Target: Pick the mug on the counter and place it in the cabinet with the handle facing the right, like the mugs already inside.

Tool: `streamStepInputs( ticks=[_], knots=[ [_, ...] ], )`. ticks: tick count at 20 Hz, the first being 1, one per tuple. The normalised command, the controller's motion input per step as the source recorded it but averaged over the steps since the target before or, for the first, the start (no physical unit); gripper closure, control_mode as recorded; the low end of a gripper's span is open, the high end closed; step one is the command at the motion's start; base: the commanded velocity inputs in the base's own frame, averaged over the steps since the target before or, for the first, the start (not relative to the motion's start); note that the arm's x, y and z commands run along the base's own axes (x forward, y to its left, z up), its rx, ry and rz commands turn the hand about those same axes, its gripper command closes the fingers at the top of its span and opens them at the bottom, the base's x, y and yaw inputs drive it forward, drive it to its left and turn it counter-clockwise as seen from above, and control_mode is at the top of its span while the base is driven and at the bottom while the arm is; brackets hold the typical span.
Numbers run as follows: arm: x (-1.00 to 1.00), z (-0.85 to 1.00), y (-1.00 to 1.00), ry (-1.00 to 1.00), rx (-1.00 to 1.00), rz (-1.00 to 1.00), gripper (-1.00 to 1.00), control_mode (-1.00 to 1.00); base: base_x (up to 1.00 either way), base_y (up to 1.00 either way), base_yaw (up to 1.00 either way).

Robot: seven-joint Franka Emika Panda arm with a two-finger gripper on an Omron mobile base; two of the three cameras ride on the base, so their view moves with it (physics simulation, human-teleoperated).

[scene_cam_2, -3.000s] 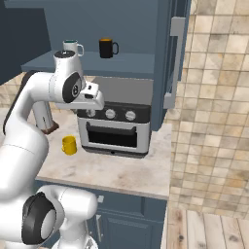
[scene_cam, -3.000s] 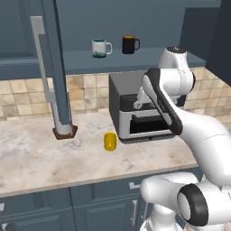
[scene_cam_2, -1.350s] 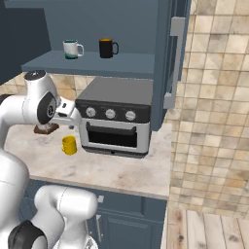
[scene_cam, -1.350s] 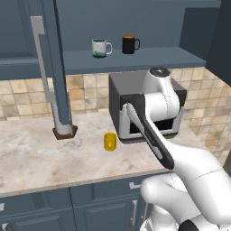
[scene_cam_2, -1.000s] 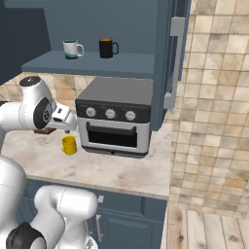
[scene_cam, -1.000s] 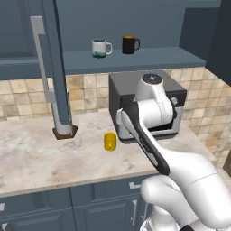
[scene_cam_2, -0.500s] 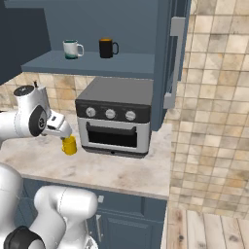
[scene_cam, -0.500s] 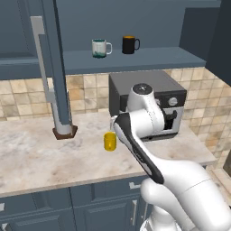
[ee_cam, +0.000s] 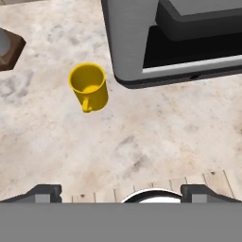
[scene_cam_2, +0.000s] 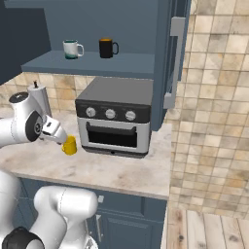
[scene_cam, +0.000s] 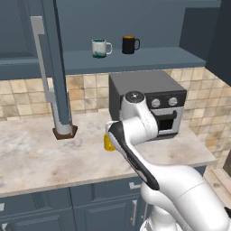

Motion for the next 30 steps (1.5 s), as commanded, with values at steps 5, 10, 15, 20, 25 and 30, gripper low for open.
streamStepInputs(
  ticks=[5,10,15,20,25,30],
  knots=[
    [0.0,-0.19,0.06,0.0,0.0,-0.04,-1.0,-1.0,0.0,0.0,0.0],
    [0.0,-0.22,0.02,0.0,-0.01,-0.02,-1.0,-1.0,0.0,0.0,0.0],
    [0.07,-0.26,0.03,0.0,-0.04,-0.02,-1.0,-1.0,0.0,0.0,0.0],
    [0.12,-0.23,0.07,0.0,-0.05,-0.01,-1.0,-1.0,0.0,0.0,0.0],
    [0.27,-0.21,0.02,0.0,-0.01,-0.02,-1.0,-1.0,0.0,0.0,0.0],
    [0.41,-0.21,0.0,0.0,0.0,-0.02,-1.0,-1.0,0.0,0.0,0.0]
  ],
)
